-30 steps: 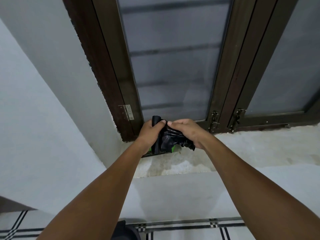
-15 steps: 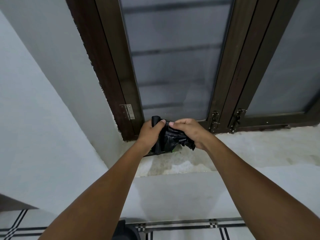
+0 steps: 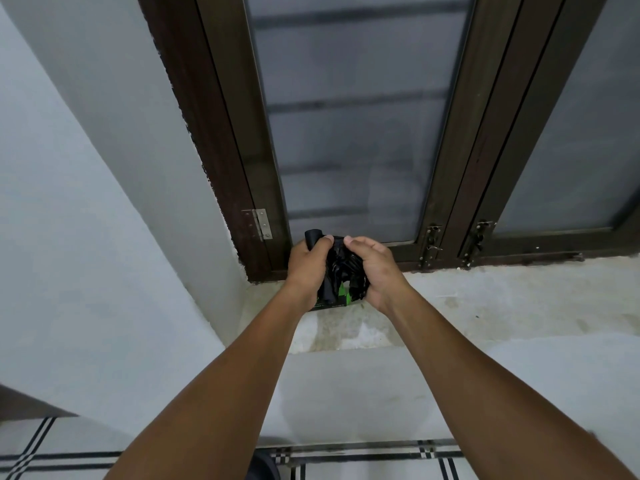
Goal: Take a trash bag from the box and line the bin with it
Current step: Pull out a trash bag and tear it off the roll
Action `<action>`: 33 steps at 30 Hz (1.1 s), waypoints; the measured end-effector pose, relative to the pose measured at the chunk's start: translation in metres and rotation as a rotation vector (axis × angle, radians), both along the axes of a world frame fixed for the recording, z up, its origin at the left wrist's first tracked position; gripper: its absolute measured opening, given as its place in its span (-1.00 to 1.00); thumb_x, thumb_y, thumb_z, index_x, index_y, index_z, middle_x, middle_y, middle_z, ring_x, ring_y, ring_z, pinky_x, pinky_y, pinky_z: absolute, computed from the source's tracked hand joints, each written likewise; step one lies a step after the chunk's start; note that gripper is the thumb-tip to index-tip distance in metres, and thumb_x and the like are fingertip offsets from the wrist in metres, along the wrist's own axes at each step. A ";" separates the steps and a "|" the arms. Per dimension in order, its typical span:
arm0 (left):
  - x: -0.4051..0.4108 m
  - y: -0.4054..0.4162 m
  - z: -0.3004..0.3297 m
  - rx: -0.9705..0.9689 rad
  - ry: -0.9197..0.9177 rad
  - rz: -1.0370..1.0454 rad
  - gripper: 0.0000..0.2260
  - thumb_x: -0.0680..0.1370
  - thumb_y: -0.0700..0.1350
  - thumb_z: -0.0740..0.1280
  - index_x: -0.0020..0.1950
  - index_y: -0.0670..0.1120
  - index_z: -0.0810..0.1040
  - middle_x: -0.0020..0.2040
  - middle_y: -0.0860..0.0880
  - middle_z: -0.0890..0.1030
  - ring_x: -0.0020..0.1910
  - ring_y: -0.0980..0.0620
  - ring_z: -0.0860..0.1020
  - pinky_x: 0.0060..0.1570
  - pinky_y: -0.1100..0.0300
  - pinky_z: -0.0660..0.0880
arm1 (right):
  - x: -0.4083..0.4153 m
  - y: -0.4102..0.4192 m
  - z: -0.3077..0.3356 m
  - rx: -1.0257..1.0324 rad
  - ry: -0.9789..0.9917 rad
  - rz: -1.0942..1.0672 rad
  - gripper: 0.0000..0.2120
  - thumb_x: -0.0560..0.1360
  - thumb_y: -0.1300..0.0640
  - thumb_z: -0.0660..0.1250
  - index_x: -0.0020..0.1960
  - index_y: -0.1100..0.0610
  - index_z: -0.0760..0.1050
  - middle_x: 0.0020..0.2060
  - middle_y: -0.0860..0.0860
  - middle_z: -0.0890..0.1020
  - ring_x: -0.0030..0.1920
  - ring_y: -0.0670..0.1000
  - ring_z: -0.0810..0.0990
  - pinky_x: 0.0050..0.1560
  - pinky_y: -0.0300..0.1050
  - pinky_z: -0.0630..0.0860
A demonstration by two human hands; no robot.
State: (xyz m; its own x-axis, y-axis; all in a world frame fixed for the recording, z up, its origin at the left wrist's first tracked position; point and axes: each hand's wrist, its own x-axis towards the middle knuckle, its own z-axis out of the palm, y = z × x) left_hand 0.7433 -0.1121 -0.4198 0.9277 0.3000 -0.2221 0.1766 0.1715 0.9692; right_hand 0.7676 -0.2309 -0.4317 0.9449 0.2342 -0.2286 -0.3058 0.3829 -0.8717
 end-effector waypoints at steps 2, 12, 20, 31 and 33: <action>0.000 -0.002 -0.001 -0.015 0.001 0.020 -0.84 0.67 -0.08 0.32 -0.04 -0.12 0.60 -0.10 -0.16 0.65 -0.07 -0.13 0.65 0.11 -0.13 0.63 | -0.001 0.002 0.001 0.018 0.024 -0.022 -0.86 0.58 0.16 0.40 -0.16 0.14 0.56 -0.20 0.12 0.68 -0.19 0.07 0.68 -0.10 -0.01 0.66; 0.004 -0.011 -0.006 -0.057 0.013 0.117 -0.82 0.64 -0.12 0.33 -0.14 -0.13 0.57 -0.13 -0.17 0.63 -0.10 -0.12 0.63 -0.01 -0.03 0.61 | -0.001 0.014 -0.002 0.016 0.092 -0.177 -0.89 0.55 0.18 0.42 -0.16 0.11 0.61 -0.19 0.09 0.72 -0.13 0.10 0.69 -0.01 0.09 0.68; 0.006 -0.023 -0.008 -0.119 0.069 0.242 -0.83 0.62 -0.13 0.35 -0.16 -0.12 0.60 -0.16 -0.12 0.66 -0.06 -0.17 0.69 -0.03 -0.01 0.63 | -0.004 0.022 -0.002 0.039 0.124 -0.277 -0.90 0.55 0.18 0.42 -0.15 0.13 0.63 -0.18 0.11 0.73 -0.10 0.12 0.70 -0.13 -0.02 0.67; 0.021 0.000 0.010 0.006 0.001 0.308 -0.79 0.63 -0.10 0.31 -0.20 -0.07 0.56 -0.21 -0.07 0.63 -0.20 -0.08 0.62 -0.15 0.09 0.52 | 0.008 0.005 0.008 -0.084 0.041 -0.152 -0.79 0.58 0.01 0.41 0.03 0.16 0.58 -0.06 0.16 0.72 -0.05 0.14 0.71 0.03 0.06 0.66; 0.023 0.010 0.010 0.152 -0.010 0.248 -0.77 0.65 -0.01 0.32 -0.17 -0.07 0.56 -0.19 -0.09 0.61 -0.17 -0.09 0.61 -0.12 0.07 0.49 | 0.011 -0.007 0.010 -0.271 -0.042 0.003 -0.62 0.49 -0.16 0.47 0.00 0.16 0.61 -0.03 0.12 0.74 0.01 0.13 0.72 0.16 0.14 0.63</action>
State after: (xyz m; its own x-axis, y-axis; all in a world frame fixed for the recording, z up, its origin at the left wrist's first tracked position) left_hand 0.7661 -0.1017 -0.4095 0.8237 0.5473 -0.1483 0.1378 0.0606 0.9886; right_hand 0.7786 -0.2381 -0.4219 0.9543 0.1725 -0.2440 -0.2680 0.1334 -0.9541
